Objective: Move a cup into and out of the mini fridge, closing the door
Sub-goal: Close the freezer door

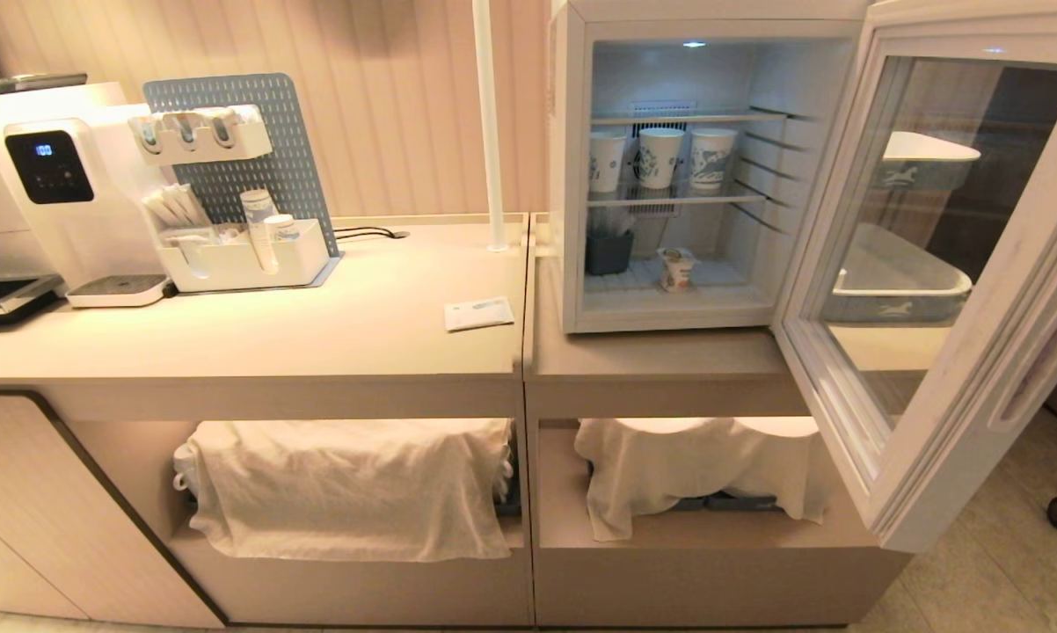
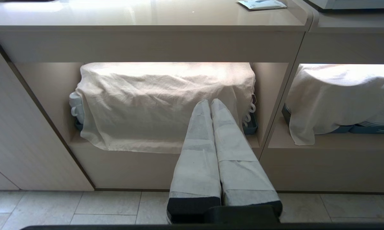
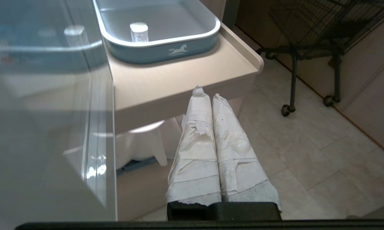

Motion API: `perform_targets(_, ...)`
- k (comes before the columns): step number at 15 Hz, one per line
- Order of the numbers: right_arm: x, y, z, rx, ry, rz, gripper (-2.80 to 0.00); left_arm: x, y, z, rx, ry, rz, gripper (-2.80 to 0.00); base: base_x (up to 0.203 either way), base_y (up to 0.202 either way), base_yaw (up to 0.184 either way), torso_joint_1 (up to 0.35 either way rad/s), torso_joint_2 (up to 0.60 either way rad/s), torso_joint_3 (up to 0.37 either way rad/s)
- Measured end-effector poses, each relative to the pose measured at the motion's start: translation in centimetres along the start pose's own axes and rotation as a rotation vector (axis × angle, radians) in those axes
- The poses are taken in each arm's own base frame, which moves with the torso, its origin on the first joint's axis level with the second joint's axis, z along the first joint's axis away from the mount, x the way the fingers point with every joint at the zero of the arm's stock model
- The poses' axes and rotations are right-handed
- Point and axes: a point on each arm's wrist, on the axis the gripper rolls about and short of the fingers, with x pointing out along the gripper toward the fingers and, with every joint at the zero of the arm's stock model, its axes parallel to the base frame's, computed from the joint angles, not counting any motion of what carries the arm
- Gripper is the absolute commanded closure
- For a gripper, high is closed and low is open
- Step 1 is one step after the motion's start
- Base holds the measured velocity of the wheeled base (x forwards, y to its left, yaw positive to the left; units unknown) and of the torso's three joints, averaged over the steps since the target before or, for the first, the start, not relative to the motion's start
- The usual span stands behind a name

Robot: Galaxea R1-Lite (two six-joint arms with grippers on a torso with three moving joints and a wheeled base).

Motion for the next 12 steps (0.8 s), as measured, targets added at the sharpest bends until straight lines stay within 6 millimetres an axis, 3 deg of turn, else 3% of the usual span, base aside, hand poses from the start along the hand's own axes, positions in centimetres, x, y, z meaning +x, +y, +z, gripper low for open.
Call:
perform_targets(4,2.3,0.7,0.0,0.078,0.013,-0.012,0.00,0.0,0.0,0.0,0.000,0.000,0.000,0.00,0.000,0.000,0.000,0.000,0.00,0.000)
perform_targets(12,3.0,1.6,-0.6,0.235,0.058,0.107,0.00,0.0,0.0,0.0,0.000,-0.001,0.001,0.00,0.000,0.000,0.000,0.000,0.00,0.000)
